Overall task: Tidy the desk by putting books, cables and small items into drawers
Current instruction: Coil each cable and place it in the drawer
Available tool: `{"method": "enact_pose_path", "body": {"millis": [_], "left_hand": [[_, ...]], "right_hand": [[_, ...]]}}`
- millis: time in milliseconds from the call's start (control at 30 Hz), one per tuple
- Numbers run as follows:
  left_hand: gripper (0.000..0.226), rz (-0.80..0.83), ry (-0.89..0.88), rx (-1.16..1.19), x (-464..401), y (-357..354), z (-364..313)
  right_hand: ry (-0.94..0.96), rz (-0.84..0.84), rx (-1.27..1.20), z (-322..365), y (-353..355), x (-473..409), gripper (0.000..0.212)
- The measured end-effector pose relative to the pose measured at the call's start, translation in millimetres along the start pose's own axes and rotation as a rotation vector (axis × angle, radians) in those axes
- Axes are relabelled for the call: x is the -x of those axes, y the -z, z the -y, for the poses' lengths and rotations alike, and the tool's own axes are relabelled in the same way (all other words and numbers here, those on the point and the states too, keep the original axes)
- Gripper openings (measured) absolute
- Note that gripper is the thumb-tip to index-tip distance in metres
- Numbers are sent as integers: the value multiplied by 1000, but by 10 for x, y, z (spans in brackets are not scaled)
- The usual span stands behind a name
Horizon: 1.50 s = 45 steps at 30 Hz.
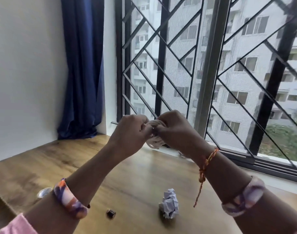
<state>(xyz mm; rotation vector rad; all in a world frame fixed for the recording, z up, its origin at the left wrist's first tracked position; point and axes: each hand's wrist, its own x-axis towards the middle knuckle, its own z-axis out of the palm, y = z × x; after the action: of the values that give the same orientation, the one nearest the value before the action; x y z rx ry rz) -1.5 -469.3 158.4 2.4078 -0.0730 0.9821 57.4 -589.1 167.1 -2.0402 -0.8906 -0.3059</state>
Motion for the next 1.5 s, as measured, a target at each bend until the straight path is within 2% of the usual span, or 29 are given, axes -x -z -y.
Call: {"method": "enact_pose_path", "body": {"millis": [100,200,267,300,400,433,467,533,633,700,833,933,1000,1100,1167,1267,1300,1400,1433,1500], "left_hand": [[15,123,149,263,-23,65,71],[14,203,264,424,-4,88,181],[16,197,284,420,40,59,225],[16,166,268,342,59,30,241],[17,12,119,-93,96,-45,247],[18,-35,79,-151,111,-61,259],[18,-61,59,-149,124,-69,278],[17,-51,53,-67,148,-75,357],[14,47,38,177,183,-39,478],[11,78,53,291,189,-9,526],[10,134,58,355,201,33,552],[11,206,47,400,217,76,544],[11,239,19,339,226,82,559],[13,197,-63,252,281,78,558],[14,156,-127,218,327,65,539],[15,94,-147,-71,377,28,423],[16,86,-129,-181,382,7,392],[22,121,-149,-398,404,-2,341],[23,153,-168,-411,398,25,345],[25,260,-171,-338,363,101,384]], "right_hand": [[-139,49,-395,-20,-27,12,15],[-198,118,-525,-34,-81,45,7],[-214,105,-501,-29,-152,52,6],[-194,64,-427,-23,-202,54,8],[-72,-116,-68,-27,-330,48,11],[-50,-145,2,-17,-364,48,12],[-55,-146,8,1,-387,52,13],[-124,-104,-142,11,-424,44,11],[-199,-31,-287,-5,-437,51,12],[-218,13,-272,-27,-437,72,14],[-298,162,-165,-32,-410,127,34],[-264,133,-193,-27,-402,192,28],[-249,98,-273,-27,-403,246,9],[-250,67,-375,-45,-397,290,15],[-231,50,-411,-56,-395,289,8],[-219,-60,-384,-53,-436,293,8],[-204,-100,-353,-49,-451,296,4],[-105,-196,13,-18,-469,326,25],[-70,-180,141,14,-455,338,23],[-60,-66,245,56,-413,354,20]]}}
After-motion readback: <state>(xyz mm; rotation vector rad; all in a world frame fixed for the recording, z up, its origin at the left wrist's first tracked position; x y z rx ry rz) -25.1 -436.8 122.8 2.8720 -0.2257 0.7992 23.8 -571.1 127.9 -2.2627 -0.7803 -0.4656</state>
